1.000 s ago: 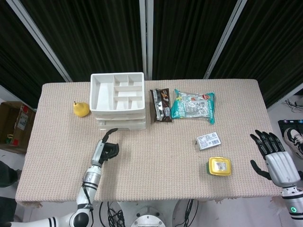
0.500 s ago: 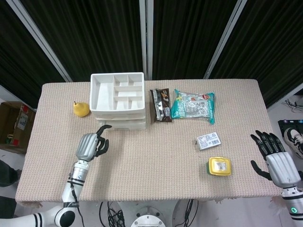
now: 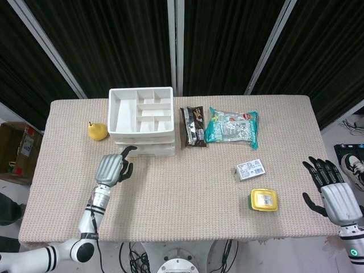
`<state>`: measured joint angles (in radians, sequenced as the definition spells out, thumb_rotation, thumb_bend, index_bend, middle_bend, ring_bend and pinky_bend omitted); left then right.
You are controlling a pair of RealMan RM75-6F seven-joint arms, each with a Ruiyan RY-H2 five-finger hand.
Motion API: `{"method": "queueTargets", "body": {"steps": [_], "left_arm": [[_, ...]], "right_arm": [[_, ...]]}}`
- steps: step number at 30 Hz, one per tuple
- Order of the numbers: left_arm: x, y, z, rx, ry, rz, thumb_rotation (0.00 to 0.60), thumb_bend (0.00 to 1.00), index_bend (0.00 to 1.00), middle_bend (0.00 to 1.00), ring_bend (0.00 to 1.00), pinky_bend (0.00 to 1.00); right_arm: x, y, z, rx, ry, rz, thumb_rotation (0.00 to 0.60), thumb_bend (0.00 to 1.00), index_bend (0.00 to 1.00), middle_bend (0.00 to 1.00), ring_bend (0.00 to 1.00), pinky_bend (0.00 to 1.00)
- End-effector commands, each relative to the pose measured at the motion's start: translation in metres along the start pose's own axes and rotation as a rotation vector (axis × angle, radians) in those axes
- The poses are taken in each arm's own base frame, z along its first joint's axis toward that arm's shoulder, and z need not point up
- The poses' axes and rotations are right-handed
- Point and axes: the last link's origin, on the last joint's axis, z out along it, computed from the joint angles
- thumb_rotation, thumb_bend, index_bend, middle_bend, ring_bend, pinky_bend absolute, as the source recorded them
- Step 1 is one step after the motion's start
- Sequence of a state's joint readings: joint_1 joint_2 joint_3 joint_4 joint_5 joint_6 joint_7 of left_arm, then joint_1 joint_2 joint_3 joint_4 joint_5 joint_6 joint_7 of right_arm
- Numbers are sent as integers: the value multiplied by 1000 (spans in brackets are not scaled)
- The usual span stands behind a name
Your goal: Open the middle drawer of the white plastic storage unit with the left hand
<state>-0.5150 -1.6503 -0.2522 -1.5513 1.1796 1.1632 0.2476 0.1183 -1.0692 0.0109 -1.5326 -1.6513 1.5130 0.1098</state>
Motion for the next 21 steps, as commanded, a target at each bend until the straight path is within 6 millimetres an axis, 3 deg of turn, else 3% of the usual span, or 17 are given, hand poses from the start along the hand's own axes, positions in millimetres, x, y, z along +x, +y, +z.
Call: {"method": "queueTargets", "body": {"steps": [1, 7, 21], "left_arm": [[0, 1, 0, -2, -17, 26, 600, 533, 278, 894, 1000, 1000], [5, 7, -11, -31, -33, 28, 600, 531, 380, 897, 1000, 1000], [13, 19, -43, -100, -139, 55, 600, 529, 387, 894, 1000, 1000]], "right_arm": [[0, 0, 0, 0, 0, 1, 600, 298, 0, 0, 0, 0], [-1, 1, 0, -4, -2, -1, 600, 299, 0, 0, 0, 0], [-1, -1, 1, -1, -5, -2, 600, 299, 0, 0, 0, 0]]}}
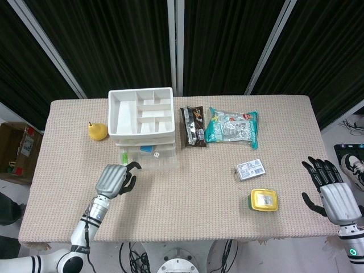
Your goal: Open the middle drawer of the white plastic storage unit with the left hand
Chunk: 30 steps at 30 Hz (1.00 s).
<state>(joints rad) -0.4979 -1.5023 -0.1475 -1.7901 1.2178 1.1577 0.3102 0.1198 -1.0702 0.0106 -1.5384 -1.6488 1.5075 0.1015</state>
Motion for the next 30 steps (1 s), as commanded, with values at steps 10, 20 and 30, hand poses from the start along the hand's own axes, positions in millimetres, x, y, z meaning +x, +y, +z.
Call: {"method": "queueTargets", "body": {"steps": [10, 20, 30], "left_arm": [[11, 5, -12, -21, -75, 87, 600, 484, 227, 879, 1000, 1000], [53, 12, -16, -89, 101, 204, 600, 308, 299, 876, 1000, 1000], [60, 20, 52, -216, 67, 409, 600, 196, 416, 901, 1000, 1000]], "right_arm": [[2, 1, -1, -3, 7, 0, 600, 299, 0, 0, 0, 0], [2, 2, -2, -3, 7, -2, 600, 302, 0, 0, 0, 0], [2, 2, -3, -7, 8, -5, 600, 302, 0, 0, 0, 0]]}}
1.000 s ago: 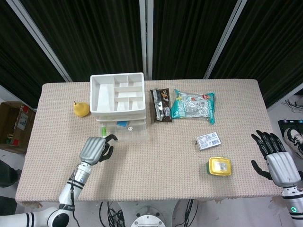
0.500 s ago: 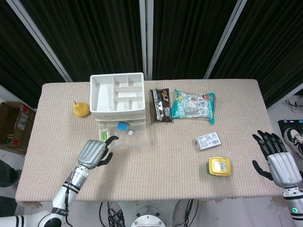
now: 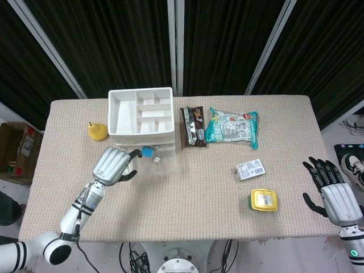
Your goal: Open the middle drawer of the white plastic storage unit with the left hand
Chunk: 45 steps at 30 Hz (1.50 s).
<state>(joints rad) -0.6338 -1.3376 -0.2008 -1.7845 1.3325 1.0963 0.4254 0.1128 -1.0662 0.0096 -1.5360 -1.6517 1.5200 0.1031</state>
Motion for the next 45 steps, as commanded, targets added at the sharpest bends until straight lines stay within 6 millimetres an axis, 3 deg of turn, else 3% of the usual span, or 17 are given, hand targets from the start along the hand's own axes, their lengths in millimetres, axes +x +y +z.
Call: {"method": "queueTargets", "body": {"steps": [1, 7, 23, 37, 45], "left_arm": [[-4, 4, 29, -48, -36, 70, 600, 179, 420, 902, 1000, 1000], [-17, 12, 50, -67, -77, 135, 600, 147, 425, 905, 1000, 1000], [-32, 30, 70, -63, -138, 144, 600, 144, 436, 920, 1000, 1000], [-42, 33, 74, -60, -183, 173, 600, 308, 440, 920, 1000, 1000], [-46, 34, 77, -61, -203, 178, 600, 312, 439, 920, 1000, 1000]], "right_arm": [[0, 1, -1, -7, 0, -1, 600, 302, 0, 0, 0, 0], [0, 2, -1, -12, -4, -2, 600, 303, 0, 0, 0, 0], [-1, 5, -1, -24, -8, 1, 600, 303, 0, 0, 0, 0], [-4, 8, 1, -29, -16, 6, 600, 303, 0, 0, 0, 0], [-5, 9, 2, -34, -20, 6, 600, 303, 0, 0, 0, 0]]}}
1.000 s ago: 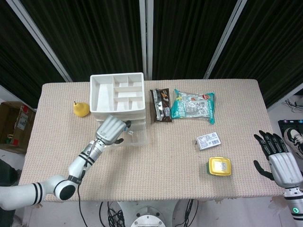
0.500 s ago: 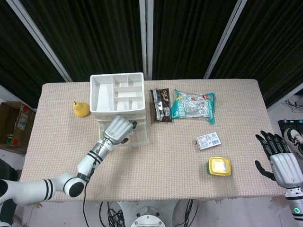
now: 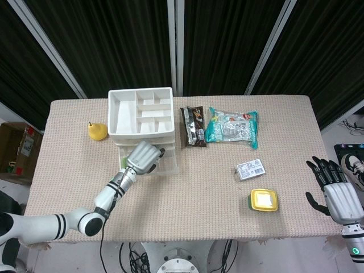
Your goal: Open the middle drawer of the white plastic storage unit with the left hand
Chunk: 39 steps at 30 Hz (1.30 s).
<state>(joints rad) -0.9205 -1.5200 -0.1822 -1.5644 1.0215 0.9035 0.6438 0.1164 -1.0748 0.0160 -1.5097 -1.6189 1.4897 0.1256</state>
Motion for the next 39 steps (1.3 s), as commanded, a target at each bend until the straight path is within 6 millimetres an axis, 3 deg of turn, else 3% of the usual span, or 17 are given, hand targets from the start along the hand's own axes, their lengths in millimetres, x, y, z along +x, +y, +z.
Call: {"method": "queueTargets", "body": {"steps": [1, 11, 23, 29, 39], "left_arm": [[-1, 1, 2, -1, -7, 9, 600, 312, 439, 919, 1000, 1000], [-2, -2, 9, 17, -28, 13, 600, 312, 460, 920, 1000, 1000], [-4, -4, 7, 25, -10, 12, 600, 386, 580, 924, 1000, 1000], [7, -8, -14, 32, 53, -3, 600, 383, 579, 924, 1000, 1000], [23, -23, -83, 61, 160, -3, 600, 386, 576, 919, 1000, 1000]], "right_arm": [[0, 0, 0, 0, 0, 0, 600, 303, 0, 0, 0, 0], [0, 2, 0, -7, -2, 0, 600, 303, 0, 0, 0, 0], [0, 1, -1, -8, -2, 1, 600, 303, 0, 0, 0, 0], [1, 1, -2, -3, 3, 2, 600, 303, 0, 0, 0, 0], [2, -1, -3, 12, 7, 6, 600, 303, 0, 0, 0, 0]]}}
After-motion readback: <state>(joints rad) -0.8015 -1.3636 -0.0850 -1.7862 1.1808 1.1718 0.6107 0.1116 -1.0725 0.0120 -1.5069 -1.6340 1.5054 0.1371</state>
